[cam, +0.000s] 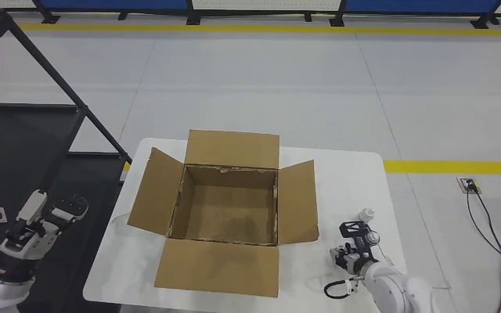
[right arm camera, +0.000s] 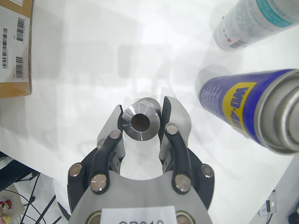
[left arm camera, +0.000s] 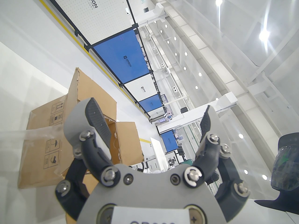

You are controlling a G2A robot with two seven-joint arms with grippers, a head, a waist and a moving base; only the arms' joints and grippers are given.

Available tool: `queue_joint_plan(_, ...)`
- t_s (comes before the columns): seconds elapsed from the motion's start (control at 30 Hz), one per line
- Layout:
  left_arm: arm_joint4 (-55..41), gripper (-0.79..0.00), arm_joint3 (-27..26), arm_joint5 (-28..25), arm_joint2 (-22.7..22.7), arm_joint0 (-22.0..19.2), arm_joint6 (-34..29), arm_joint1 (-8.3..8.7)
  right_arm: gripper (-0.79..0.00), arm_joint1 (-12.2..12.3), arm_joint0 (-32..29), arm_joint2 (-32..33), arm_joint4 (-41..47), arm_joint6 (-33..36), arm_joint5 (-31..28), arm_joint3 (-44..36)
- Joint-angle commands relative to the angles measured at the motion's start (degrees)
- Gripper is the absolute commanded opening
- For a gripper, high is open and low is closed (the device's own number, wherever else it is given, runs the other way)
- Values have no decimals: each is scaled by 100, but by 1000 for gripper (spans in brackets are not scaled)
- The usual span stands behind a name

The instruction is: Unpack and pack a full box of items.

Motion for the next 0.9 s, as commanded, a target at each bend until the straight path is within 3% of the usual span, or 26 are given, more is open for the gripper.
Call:
queue_joint_plan(0.0,0,0,0,0,0,0,0,0,-751,7,-57,23,48,-71,5,-156)
queue_joint_plan(0.03,0,0,0,0,0,0,0,0,-785,11,-113,47,81,-107,7,-301)
queue_joint_plan(0.3,0,0,0,0,0,0,0,0,-785,46,-853,501,-38,-383,539,-2722)
queue_joint_plan(0.37,0,0,0,0,0,0,0,0,-785,41,-878,554,12,-422,730,-3343)
queue_joint_plan(0.47,0,0,0,0,0,0,0,0,-785,29,-493,446,219,-747,778,-3479)
queue_joint_plan(0.63,0,0,0,0,0,0,0,0,-785,9,456,-554,60,-632,562,-3479)
queue_joint_plan(0.87,0,0,0,0,0,0,0,0,-785,-163,1697,-2903,-1138,683,1002,-3257)
